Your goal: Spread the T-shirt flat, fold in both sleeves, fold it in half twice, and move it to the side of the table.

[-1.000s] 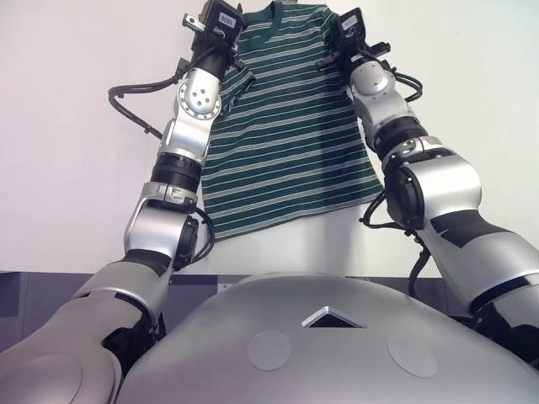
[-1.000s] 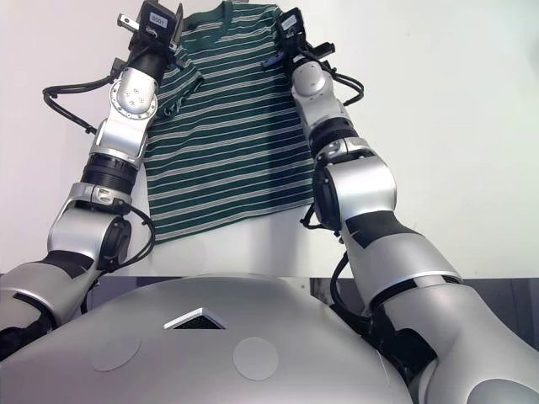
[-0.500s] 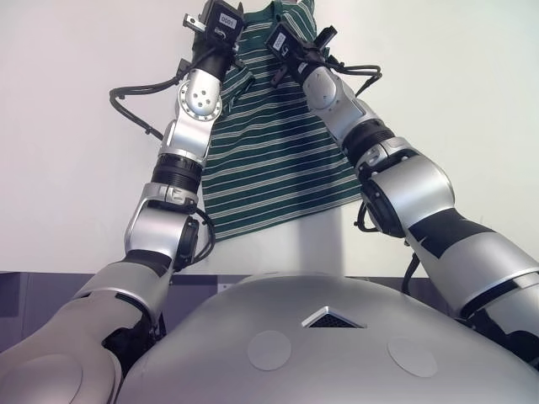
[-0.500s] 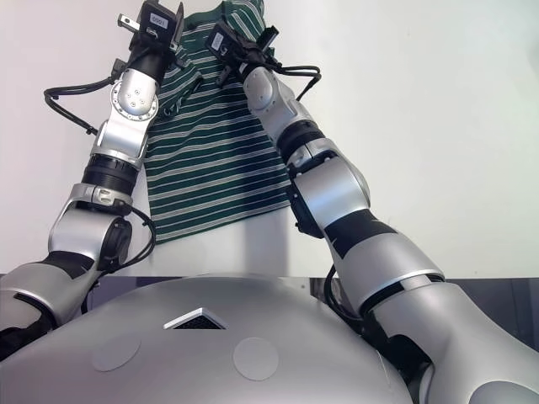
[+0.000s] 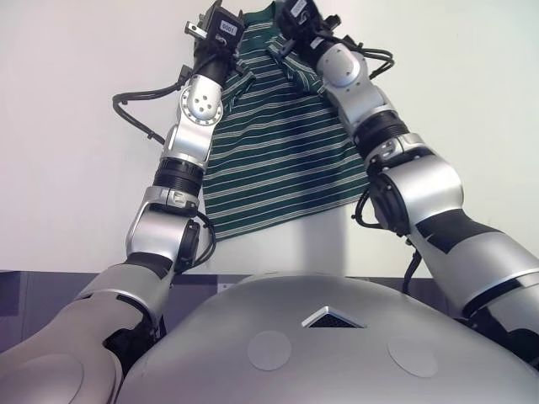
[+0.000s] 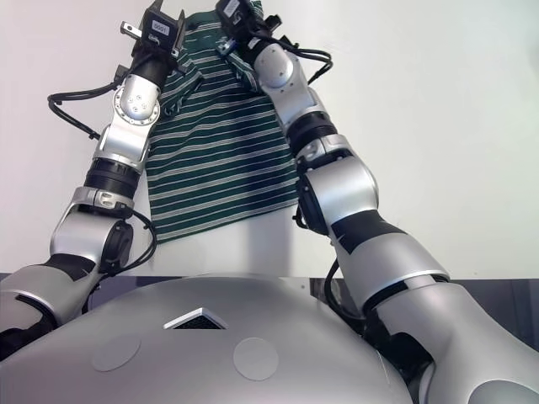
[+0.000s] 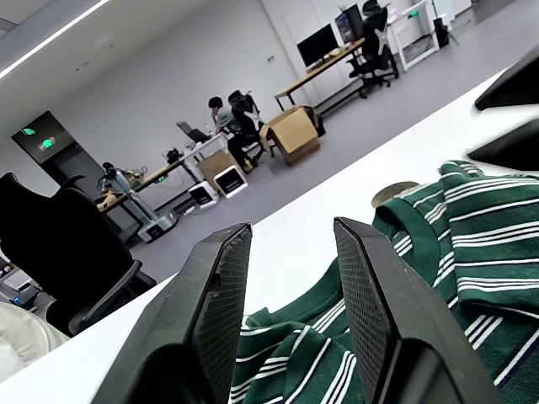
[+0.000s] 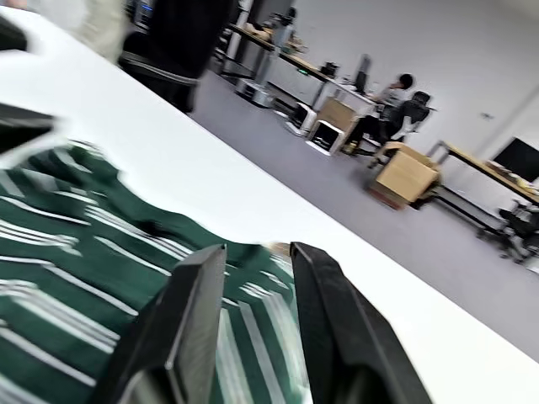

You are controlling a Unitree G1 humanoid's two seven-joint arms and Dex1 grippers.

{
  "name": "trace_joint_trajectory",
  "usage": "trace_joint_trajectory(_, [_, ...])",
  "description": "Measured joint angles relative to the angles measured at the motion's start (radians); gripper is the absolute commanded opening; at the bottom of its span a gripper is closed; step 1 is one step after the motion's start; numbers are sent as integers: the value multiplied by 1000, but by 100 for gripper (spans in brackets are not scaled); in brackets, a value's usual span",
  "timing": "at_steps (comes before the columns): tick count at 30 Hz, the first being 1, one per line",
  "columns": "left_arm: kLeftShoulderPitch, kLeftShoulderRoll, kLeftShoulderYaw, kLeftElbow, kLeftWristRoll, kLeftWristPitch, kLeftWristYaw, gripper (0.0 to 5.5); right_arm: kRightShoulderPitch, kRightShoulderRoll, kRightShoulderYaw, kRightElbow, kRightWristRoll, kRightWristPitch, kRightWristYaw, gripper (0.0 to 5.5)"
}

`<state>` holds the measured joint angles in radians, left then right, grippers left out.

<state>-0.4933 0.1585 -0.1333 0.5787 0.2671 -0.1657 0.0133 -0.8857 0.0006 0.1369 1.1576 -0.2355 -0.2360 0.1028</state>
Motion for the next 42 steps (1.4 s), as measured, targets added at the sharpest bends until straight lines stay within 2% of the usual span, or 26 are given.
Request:
trace_joint_trajectory(12, [4,-1,-2,0,0,-14,-2,180,50,-61,141,114,-159,99,-79,144])
trace_joint_trajectory(21, [4,0,-2,-1,0,-15,-2,180,75,-155,133,70,-156,110,-109,144])
trace_joint_trajectory(25, [22,-1,30,-122,-115,-30,-97,180,178,-193,-1,-235,-3,-78,-125,144])
trace_joint_trajectory(28, [38,16,62,-309,-256,-11,-233,201,283,-197,-46,-543,99,-105,-44,158])
trace_joint_trajectory(29, [58,58,65,-390,-287,-12,-301,227,346,-219,-40,-660,117,-111,7,177])
trace_joint_trajectory(32, [277,372,104,-511,-290,-215,-551,277,674,-434,-17,-963,108,-223,193,234])
trace_joint_trajectory(34, [459,540,133,-471,-236,-464,-620,310,872,-596,-37,-966,28,-422,218,258])
trace_joint_trajectory(37, [673,691,155,-397,-95,-839,-636,310,1081,-823,-135,-830,-147,-829,159,258])
trace_joint_trajectory(39, [758,707,157,-421,-25,-932,-631,310,1175,-903,-196,-732,-217,-966,111,258])
trace_joint_trajectory(42, [802,662,143,-504,166,-927,-596,310,1204,-937,-212,-656,-354,-1064,62,258])
